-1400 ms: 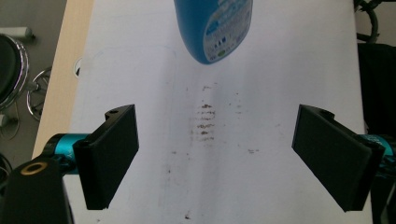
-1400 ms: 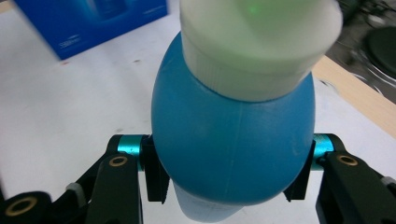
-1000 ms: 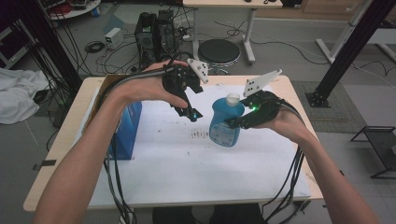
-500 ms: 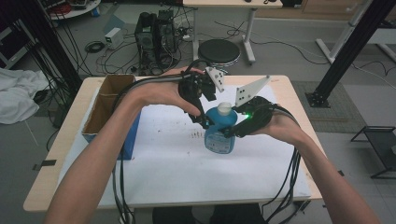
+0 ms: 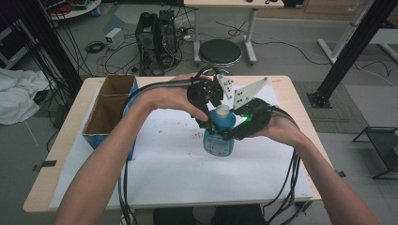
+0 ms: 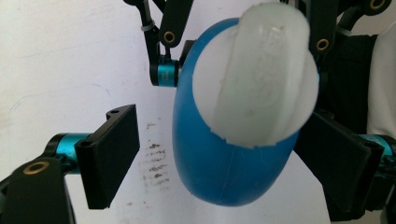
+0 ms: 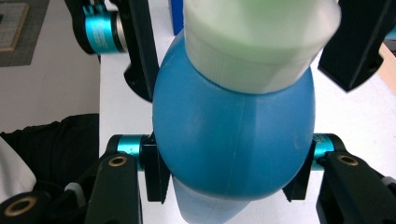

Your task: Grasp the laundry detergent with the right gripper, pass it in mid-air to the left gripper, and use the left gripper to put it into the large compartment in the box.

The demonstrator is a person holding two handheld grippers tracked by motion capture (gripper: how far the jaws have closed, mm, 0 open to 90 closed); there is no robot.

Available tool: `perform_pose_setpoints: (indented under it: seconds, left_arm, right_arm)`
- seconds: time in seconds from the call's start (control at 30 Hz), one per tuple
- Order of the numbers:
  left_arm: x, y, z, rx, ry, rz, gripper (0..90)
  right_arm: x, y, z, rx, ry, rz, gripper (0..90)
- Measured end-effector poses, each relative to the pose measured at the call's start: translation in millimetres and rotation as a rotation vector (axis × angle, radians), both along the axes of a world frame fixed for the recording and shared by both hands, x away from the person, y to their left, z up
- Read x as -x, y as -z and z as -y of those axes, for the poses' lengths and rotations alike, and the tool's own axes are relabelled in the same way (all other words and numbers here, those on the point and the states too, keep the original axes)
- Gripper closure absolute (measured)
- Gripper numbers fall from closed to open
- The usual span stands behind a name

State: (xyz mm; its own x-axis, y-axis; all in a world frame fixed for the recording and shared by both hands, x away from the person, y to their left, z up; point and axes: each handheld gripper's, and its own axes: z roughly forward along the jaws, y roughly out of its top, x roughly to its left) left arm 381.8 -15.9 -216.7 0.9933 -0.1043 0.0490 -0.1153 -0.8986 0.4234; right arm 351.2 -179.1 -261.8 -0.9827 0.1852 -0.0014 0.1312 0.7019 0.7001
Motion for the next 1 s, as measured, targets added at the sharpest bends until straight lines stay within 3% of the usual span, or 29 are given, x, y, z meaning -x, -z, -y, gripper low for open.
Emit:
perform_pose_setpoints:
  seconds: [0.17, 0.2, 0.47, 0.5, 0.8, 0.87, 1.0]
  left_arm:
    - [-0.4, 1.4, 1.2, -0.013, 0.015, 0.01, 16.9]
    - [-3.6, -1.9, 1.3, -0.06, 0.065, 0.033, 17.6]
    - [-5.3, -1.3, 1.4, -0.072, 0.076, 0.031, 20.8]
    - [-4.1, 0.1, 1.5, -0.064, 0.069, 0.014, 20.8]
    - [-6.5, 1.5, 3.4, -0.091, 0.094, 0.035, 22.2]
    - [-4.7, 3.4, 3.2, -0.069, 0.07, 0.013, 23.1]
    - [-5.6, 2.8, 3.1, -0.084, 0.083, 0.022, 23.5]
  right_arm:
    - [-0.6, 1.2, -1.0, 0.001, 0.0, -0.001, 45.5]
    - [-0.6, 1.3, -1.1, 0.003, 0.001, -0.004, 45.5]
    - [-0.5, 3.7, -2.2, 0.003, 0.002, -0.007, 45.4]
    - [-0.5, 3.7, -2.2, 0.003, 0.002, -0.007, 45.4]
    - [1.5, 4.1, -3.9, -0.004, 0.02, -0.031, 45.4]
    - [1.1, 4.9, -3.9, -0.001, 0.017, -0.031, 45.4]
    - [1.1, 5.7, -4.3, 0.0, 0.021, -0.028, 45.4]
